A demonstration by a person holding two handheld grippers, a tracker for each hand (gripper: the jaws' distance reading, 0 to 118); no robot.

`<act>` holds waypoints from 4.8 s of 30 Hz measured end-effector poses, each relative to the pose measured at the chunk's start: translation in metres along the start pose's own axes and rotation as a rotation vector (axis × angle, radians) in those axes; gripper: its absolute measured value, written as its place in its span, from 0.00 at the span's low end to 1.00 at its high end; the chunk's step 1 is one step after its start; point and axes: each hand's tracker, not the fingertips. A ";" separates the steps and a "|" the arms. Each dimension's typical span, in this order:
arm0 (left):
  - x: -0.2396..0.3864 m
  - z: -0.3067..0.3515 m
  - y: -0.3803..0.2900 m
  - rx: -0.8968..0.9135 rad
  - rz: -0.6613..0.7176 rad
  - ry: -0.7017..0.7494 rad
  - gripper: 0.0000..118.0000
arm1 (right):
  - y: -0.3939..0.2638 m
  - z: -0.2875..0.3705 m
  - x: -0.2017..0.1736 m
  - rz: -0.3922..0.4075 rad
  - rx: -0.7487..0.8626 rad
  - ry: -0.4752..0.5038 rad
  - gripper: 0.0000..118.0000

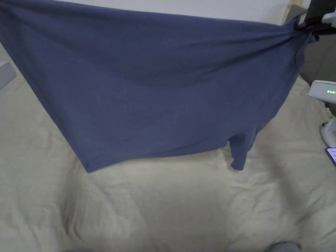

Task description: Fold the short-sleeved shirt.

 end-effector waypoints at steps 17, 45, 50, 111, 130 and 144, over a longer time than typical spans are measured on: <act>0.029 -0.029 0.073 0.045 -0.008 0.105 0.00 | 0.107 -0.010 -0.024 0.048 0.055 -0.007 0.02; 0.077 -0.322 0.048 0.245 -0.044 0.274 0.00 | 0.127 -0.356 -0.067 -0.003 0.145 -0.135 0.02; 0.069 -0.337 -0.022 0.098 -0.112 0.278 0.00 | 0.060 -0.381 -0.046 -0.017 0.043 -0.156 0.02; -0.010 0.068 -0.245 -0.269 -0.135 0.018 0.97 | -0.231 -0.003 0.028 0.159 -0.049 -0.131 0.93; 0.048 0.093 -0.288 -0.110 -0.207 -0.162 0.00 | -0.261 0.024 -0.026 0.157 0.186 -0.075 0.00; 0.052 0.079 -0.285 -0.100 -0.192 -0.178 0.00 | -0.234 -0.012 -0.023 0.164 0.102 -0.062 0.00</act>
